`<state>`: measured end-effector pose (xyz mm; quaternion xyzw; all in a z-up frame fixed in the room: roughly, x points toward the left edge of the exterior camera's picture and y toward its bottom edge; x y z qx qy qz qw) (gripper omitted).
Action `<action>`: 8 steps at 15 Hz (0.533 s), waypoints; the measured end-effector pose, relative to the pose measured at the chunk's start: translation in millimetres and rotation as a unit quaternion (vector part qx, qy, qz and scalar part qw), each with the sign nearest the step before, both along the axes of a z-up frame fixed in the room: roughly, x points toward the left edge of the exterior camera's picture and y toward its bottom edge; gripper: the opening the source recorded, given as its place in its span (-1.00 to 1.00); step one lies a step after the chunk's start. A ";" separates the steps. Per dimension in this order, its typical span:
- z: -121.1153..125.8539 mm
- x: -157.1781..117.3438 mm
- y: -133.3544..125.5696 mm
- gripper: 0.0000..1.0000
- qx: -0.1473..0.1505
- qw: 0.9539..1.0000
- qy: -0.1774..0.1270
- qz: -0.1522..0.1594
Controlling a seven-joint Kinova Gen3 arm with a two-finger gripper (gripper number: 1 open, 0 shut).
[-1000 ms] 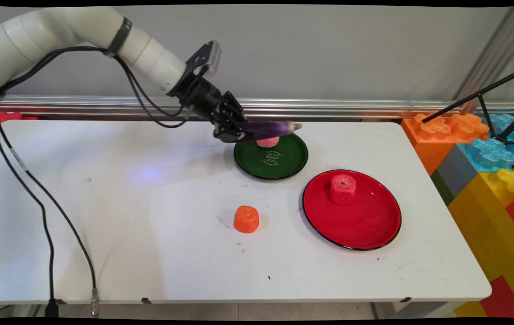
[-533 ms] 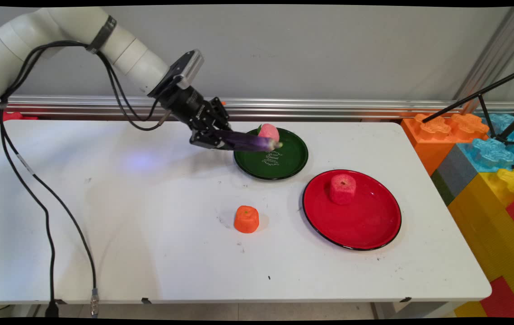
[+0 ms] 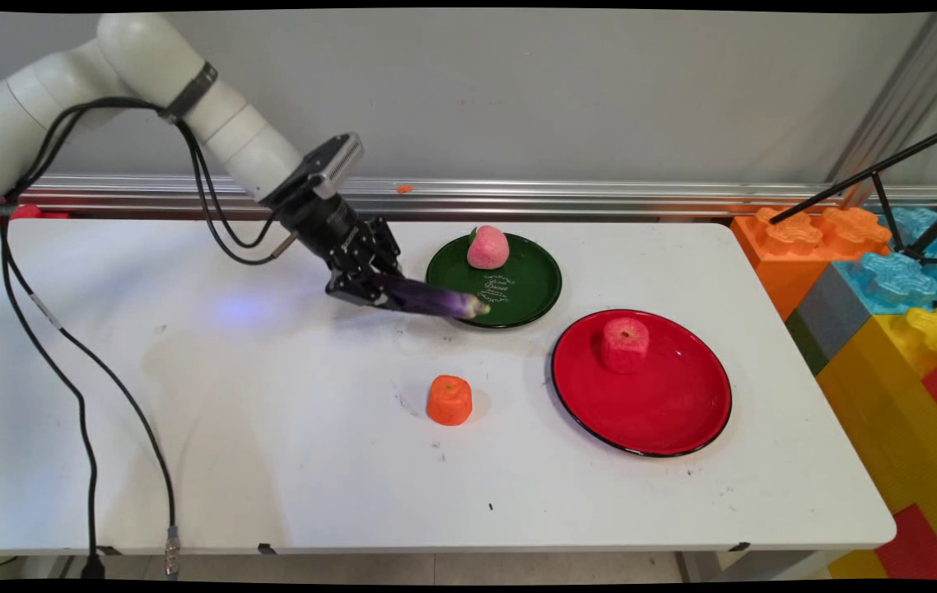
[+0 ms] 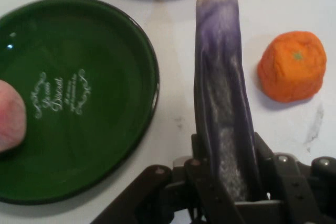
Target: Place the picked object on the table
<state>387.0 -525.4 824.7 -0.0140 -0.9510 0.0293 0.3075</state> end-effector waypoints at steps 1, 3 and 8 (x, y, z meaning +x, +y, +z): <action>-5.4 -0.8 0.7 -1.00 0.004 1.000 -0.004 -0.001; -15.3 -3.2 2.8 -1.00 0.010 1.000 -0.011 -0.005; -30.6 -9.6 4.9 -1.00 0.017 0.999 -0.025 -0.010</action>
